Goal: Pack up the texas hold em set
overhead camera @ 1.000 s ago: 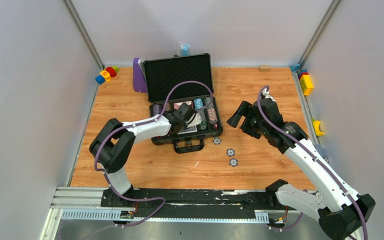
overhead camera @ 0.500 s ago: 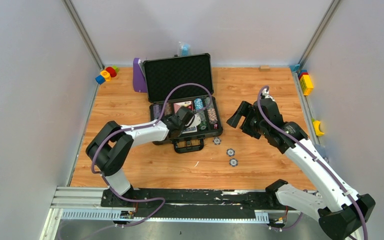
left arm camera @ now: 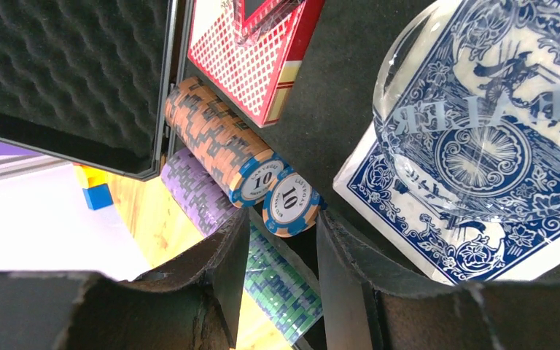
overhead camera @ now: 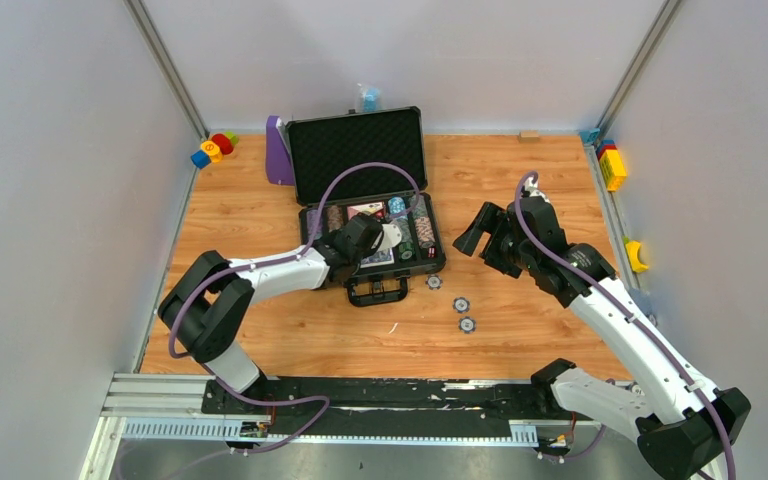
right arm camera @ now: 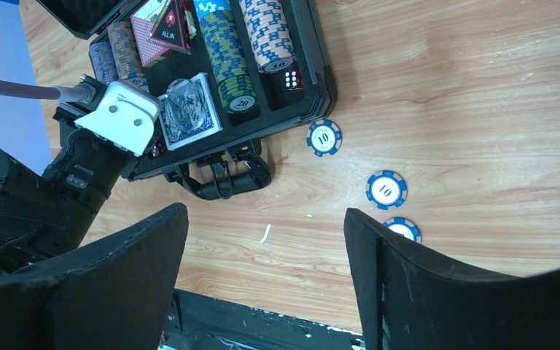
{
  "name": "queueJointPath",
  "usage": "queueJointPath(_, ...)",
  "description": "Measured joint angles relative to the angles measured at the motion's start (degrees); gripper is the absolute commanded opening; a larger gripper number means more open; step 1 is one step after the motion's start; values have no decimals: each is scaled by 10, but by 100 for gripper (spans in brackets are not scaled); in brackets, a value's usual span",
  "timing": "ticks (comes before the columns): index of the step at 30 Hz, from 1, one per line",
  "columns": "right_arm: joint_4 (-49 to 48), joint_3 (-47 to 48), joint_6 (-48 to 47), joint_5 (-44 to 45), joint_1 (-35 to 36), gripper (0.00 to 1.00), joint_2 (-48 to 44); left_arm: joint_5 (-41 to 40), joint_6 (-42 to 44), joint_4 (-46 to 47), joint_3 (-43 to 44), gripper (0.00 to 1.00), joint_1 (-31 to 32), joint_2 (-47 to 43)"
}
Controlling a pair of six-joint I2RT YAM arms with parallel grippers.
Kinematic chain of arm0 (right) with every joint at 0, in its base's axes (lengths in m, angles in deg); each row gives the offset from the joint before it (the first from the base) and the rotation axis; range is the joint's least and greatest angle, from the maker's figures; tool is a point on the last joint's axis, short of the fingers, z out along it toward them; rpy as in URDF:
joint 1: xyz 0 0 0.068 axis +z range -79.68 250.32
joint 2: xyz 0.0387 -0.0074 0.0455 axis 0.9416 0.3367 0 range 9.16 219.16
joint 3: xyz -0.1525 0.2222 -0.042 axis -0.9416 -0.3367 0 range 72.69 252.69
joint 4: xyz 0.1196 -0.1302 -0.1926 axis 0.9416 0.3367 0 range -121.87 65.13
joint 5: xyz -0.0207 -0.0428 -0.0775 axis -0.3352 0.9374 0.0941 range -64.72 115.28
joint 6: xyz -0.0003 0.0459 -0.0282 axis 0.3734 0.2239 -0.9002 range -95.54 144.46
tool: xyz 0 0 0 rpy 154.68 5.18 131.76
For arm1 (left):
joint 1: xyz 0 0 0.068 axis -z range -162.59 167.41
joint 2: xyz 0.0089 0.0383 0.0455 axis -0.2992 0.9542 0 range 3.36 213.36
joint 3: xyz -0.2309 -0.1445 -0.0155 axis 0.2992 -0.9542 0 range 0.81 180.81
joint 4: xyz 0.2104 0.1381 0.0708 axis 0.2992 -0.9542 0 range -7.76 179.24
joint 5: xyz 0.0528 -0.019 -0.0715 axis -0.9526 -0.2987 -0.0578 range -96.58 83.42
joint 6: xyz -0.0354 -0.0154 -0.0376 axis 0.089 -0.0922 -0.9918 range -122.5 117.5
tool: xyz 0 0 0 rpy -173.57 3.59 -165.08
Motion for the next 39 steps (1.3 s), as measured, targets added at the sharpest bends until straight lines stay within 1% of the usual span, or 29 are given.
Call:
queueJointPath(8, 0, 0, 0, -2, 0, 79, 0, -3, 0, 10, 0, 46, 1, 0)
queueJointPath(13, 0, 0, 0, -5, 0, 79, 0, 3, -4, 12, 0, 32, 0, 0)
queueJointPath(20, 0, 0, 0, -5, 0, 79, 0, 19, -9, -10, 12, 25, -2, 5)
queueJointPath(24, 0, 0, 0, -5, 0, 79, 0, 20, -12, -23, 23, 23, -4, 10)
queueJointPath(31, 0, 0, 2, -7, 0, 79, 0, 15, -24, -10, 50, 25, -34, 15)
queueJointPath(39, 0, 0, 2, -10, 0, 79, 2, 22, -39, -28, 66, 36, -41, 24)
